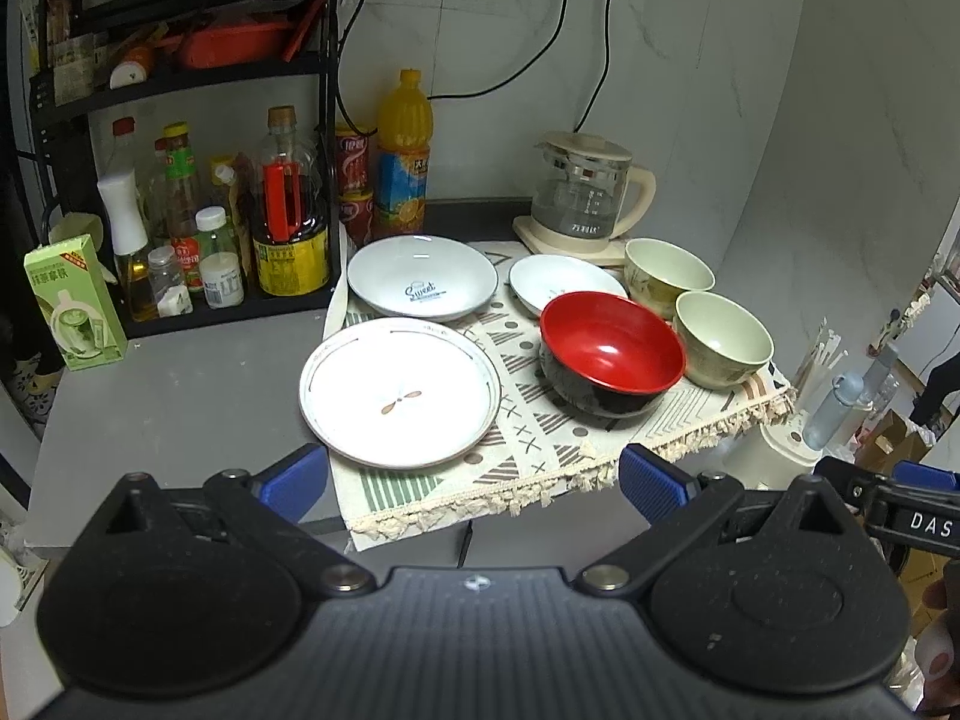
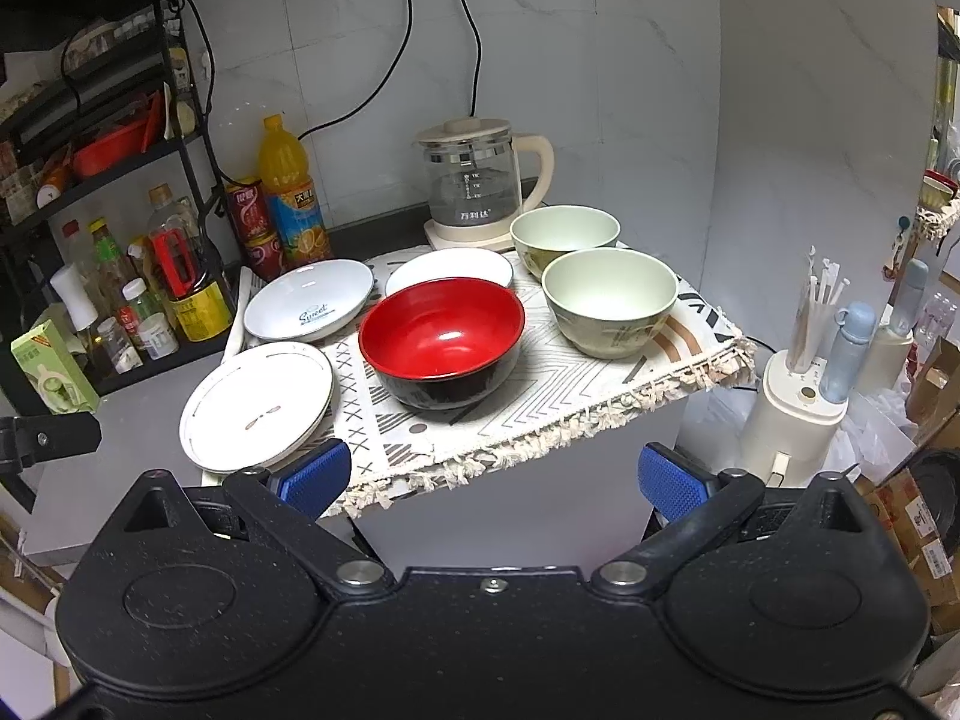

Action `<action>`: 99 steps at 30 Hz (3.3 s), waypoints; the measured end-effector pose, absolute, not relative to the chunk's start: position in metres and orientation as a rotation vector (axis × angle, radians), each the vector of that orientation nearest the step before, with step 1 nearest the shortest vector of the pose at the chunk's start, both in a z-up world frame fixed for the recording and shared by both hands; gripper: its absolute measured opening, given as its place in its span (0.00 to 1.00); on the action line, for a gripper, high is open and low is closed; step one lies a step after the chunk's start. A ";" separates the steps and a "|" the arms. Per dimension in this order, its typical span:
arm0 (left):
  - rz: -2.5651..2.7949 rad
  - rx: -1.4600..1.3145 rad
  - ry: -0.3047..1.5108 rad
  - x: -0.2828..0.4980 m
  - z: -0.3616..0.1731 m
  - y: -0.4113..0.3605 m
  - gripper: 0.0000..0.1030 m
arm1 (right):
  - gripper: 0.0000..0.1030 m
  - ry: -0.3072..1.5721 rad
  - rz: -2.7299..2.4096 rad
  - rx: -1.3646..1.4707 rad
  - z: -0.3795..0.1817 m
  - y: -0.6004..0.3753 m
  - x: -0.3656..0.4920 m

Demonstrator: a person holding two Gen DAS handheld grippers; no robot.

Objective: Organize plates and bowls

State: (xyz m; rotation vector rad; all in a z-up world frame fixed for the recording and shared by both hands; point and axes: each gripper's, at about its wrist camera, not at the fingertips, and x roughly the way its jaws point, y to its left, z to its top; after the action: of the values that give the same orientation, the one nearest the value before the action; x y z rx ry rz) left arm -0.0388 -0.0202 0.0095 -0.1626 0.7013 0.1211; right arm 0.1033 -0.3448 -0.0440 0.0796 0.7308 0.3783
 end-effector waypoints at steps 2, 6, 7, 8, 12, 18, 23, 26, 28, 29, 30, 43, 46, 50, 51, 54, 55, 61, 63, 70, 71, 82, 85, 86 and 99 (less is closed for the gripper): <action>0.127 -0.162 0.703 -0.037 0.011 -0.021 0.99 | 1.00 0.730 0.379 0.085 -0.043 -0.346 0.105; 0.133 -0.177 0.707 -0.034 0.013 -0.021 0.98 | 1.00 0.737 0.385 0.099 -0.043 -0.348 0.111; 0.133 -0.177 0.707 -0.033 0.013 -0.021 0.98 | 1.00 0.738 0.386 0.097 -0.044 -0.347 0.112; 0.134 -0.175 0.707 -0.032 0.013 -0.021 0.98 | 1.00 0.739 0.387 0.094 -0.044 -0.347 0.113; 0.136 -0.170 0.700 -0.026 0.014 -0.020 0.97 | 1.00 0.749 0.388 0.100 -0.046 -0.342 0.120; 0.129 -0.187 0.705 -0.003 0.010 -0.016 0.97 | 1.00 0.763 0.382 0.098 -0.051 -0.337 0.136; 0.108 -0.194 0.718 0.028 0.005 -0.017 0.97 | 1.00 0.774 0.358 0.098 -0.055 -0.335 0.158; 0.089 -0.193 0.723 0.049 0.002 -0.017 0.96 | 1.00 0.768 0.352 0.103 -0.058 -0.334 0.174; 0.083 -0.197 0.736 0.065 0.001 -0.016 0.96 | 1.00 0.776 0.337 0.098 -0.059 -0.332 0.187; 0.078 -0.199 0.738 0.072 0.000 -0.015 0.96 | 1.00 0.784 0.329 0.104 -0.060 -0.331 0.194; 0.072 -0.197 0.738 0.080 0.000 -0.015 0.96 | 1.00 0.790 0.327 0.116 -0.060 -0.331 0.200; -0.031 -0.166 0.793 0.173 -0.005 -0.017 0.96 | 0.99 0.837 0.286 0.199 -0.066 -0.324 0.258; -0.076 -0.167 0.814 0.188 -0.007 -0.020 0.96 | 0.98 0.828 0.252 0.179 -0.067 -0.321 0.263; -0.133 -0.137 0.822 0.204 -0.011 -0.031 0.96 | 0.90 0.865 0.254 0.200 -0.070 -0.322 0.270; -0.141 -0.136 0.830 0.207 -0.012 -0.033 0.96 | 0.89 0.870 0.248 0.203 -0.070 -0.323 0.272; -0.174 -0.136 0.838 0.216 -0.014 -0.041 0.96 | 0.90 0.877 0.227 0.202 -0.071 -0.324 0.277; -0.183 -0.135 0.841 0.219 -0.015 -0.044 0.96 | 0.90 0.878 0.216 0.203 -0.072 -0.325 0.279; -0.226 -0.127 0.858 0.240 -0.020 -0.061 0.96 | 0.91 0.902 0.155 0.249 -0.080 -0.339 0.295; -0.238 -0.126 0.864 0.249 -0.022 -0.068 0.96 | 0.91 0.910 0.144 0.269 -0.083 -0.346 0.301; -0.270 -0.128 0.880 0.279 -0.030 -0.100 0.96 | 1.00 0.928 0.115 0.301 -0.098 -0.365 0.335; -0.271 -0.128 0.883 0.285 -0.031 -0.105 0.96 | 1.00 0.929 0.117 0.303 -0.101 -0.368 0.341; -0.273 -0.154 0.970 0.343 -0.066 -0.151 0.96 | 0.92 1.010 0.145 0.259 -0.135 -0.395 0.404; -0.258 -0.161 0.991 0.357 -0.079 -0.159 0.96 | 0.83 1.046 0.180 0.250 -0.149 -0.398 0.418; -0.258 -0.164 0.995 0.360 -0.083 -0.162 0.95 | 0.80 1.059 0.196 0.246 -0.153 -0.399 0.422; -0.227 -0.198 1.098 0.391 -0.123 -0.186 0.56 | 0.45 1.174 0.300 0.269 -0.195 -0.402 0.455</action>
State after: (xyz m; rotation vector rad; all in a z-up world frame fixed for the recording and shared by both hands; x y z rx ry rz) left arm 0.3912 -0.1858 -0.1233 -0.1978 1.0980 -0.2266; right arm 0.4548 -0.4021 -0.1946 0.2689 1.1738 0.2999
